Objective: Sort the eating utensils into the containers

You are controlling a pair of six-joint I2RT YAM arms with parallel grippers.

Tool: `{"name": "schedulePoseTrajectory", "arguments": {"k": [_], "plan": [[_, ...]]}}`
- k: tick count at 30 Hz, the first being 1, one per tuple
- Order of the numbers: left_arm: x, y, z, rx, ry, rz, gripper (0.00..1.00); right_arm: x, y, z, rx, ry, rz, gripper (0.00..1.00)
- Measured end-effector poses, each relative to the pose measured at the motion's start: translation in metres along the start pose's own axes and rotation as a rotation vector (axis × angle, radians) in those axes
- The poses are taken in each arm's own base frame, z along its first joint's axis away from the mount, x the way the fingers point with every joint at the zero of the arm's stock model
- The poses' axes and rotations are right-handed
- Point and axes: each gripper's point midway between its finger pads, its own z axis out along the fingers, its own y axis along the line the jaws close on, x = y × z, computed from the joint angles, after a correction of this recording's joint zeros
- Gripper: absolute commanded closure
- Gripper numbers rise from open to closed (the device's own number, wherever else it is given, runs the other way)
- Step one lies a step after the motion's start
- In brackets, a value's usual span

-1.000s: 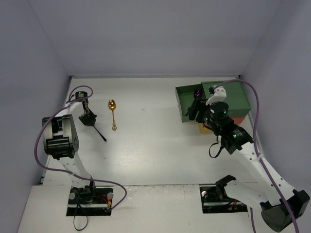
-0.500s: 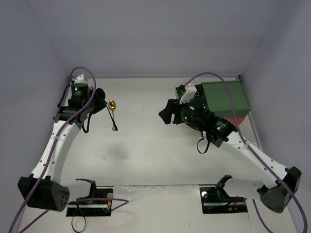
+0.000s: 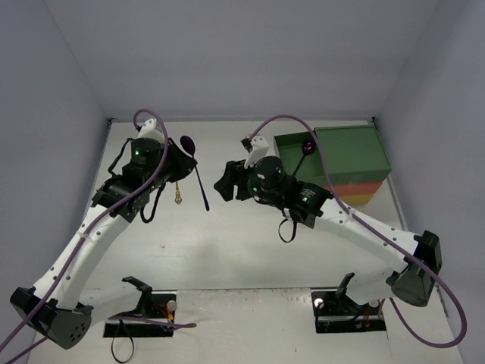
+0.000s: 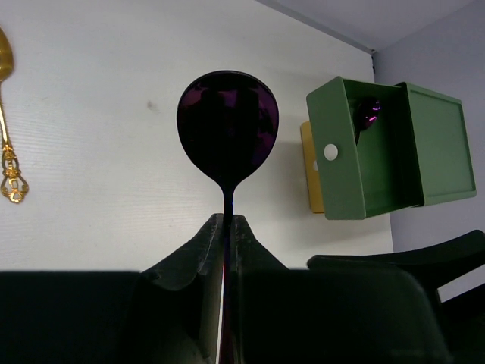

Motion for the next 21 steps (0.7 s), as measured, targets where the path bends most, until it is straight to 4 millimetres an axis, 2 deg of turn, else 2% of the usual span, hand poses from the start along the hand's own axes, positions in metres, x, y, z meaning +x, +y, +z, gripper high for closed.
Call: {"name": "schedulePoseTrajectory", "arguments": {"k": [5, 14, 21], "plan": [[0.010, -0.014, -0.001, 0.023, 0.007, 0.018, 1.00, 0.002, 0.009, 0.009, 0.004, -0.003, 0.003, 0.53], [0.015, -0.022, -0.002, 0.034, 0.005, 0.025, 1.00, -0.007, 0.018, 0.018, 0.002, -0.027, 0.007, 0.57], [0.021, -0.027, -0.001, 0.043, 0.018, 0.032, 1.00, -0.002, 0.018, 0.028, 0.007, -0.012, -0.003, 0.72]]}}
